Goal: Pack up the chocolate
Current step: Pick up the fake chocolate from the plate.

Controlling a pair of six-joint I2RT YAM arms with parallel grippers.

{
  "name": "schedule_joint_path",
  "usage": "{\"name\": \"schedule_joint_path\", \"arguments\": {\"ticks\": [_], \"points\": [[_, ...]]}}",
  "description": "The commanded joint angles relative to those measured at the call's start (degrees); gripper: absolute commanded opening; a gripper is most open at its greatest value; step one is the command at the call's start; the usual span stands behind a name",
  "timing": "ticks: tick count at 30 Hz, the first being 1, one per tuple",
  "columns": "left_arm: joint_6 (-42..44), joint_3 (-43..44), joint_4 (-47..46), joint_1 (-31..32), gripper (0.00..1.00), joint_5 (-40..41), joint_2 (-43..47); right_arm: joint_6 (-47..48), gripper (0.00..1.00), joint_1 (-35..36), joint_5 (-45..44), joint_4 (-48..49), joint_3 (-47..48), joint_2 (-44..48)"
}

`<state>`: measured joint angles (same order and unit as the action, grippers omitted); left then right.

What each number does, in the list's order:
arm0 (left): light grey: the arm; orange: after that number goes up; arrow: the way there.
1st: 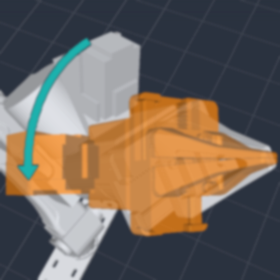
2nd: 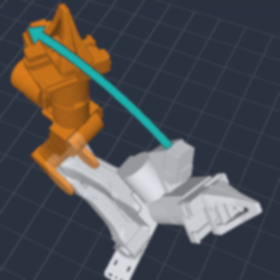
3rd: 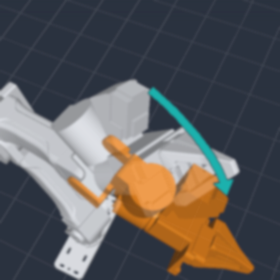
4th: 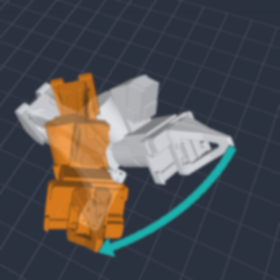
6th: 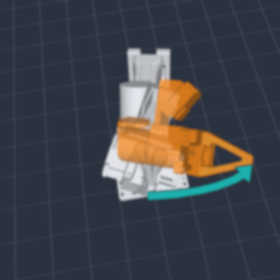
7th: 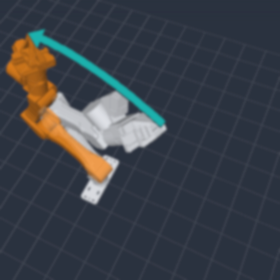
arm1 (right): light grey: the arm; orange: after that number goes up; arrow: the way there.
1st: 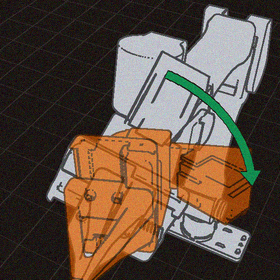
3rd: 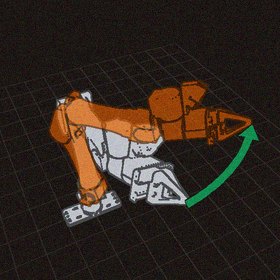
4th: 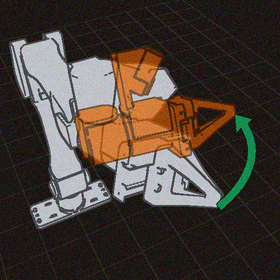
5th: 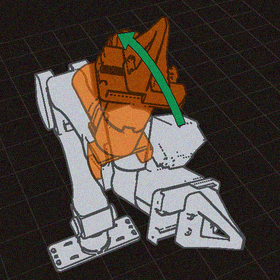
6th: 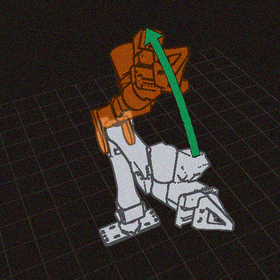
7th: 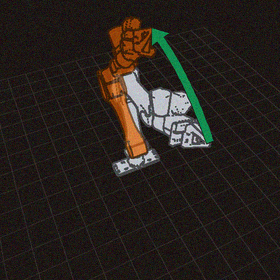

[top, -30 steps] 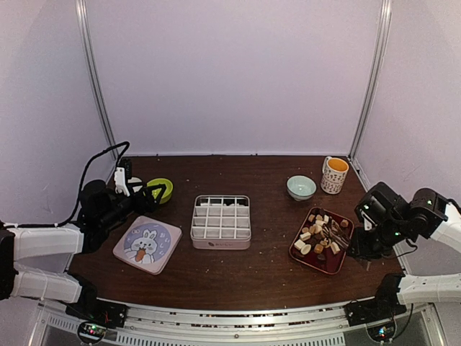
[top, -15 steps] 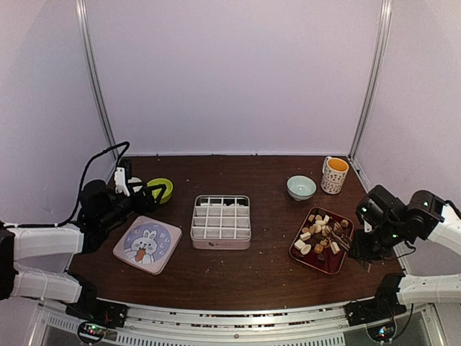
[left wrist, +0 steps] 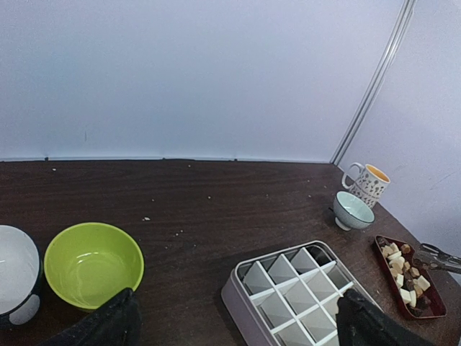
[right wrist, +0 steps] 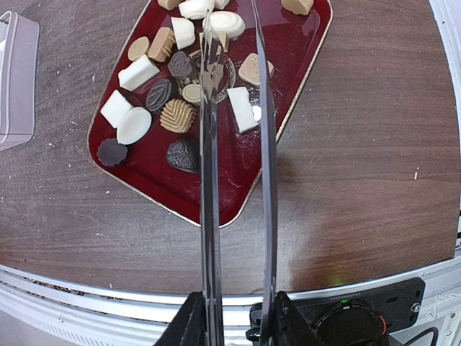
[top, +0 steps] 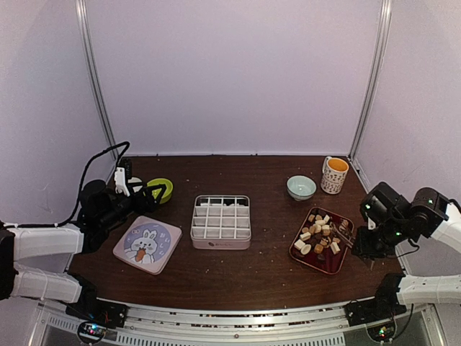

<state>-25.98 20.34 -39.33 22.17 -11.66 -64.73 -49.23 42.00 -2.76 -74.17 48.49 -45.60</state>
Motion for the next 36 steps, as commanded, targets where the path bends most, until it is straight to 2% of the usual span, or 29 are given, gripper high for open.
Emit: {"name": "schedule_joint_path", "arguments": {"ticks": [1, 8, 19, 36], "points": [[0.58, 1.46, -2.5, -0.28, 0.97, -0.73, -0.36, -0.11, 0.29, -0.34, -0.25, -0.68, -0.11, 0.75], [0.58, 1.5, -2.5, -0.25, 0.97, -0.74, -0.52, 0.24, 0.28, -0.4, 0.09, -0.48, -0.34, -0.72], [0.65, 1.55, -2.42, -0.24, 0.97, -0.7, -0.41, 0.7, 0.31, -0.43, 3.64, 5.39, 0.01, -0.26], [0.75, 1.55, -2.16, -0.27, 0.97, -0.67, -0.08, 1.33, 0.29, -1.63, 1.38, 6.21, -2.87, -1.97]]}}
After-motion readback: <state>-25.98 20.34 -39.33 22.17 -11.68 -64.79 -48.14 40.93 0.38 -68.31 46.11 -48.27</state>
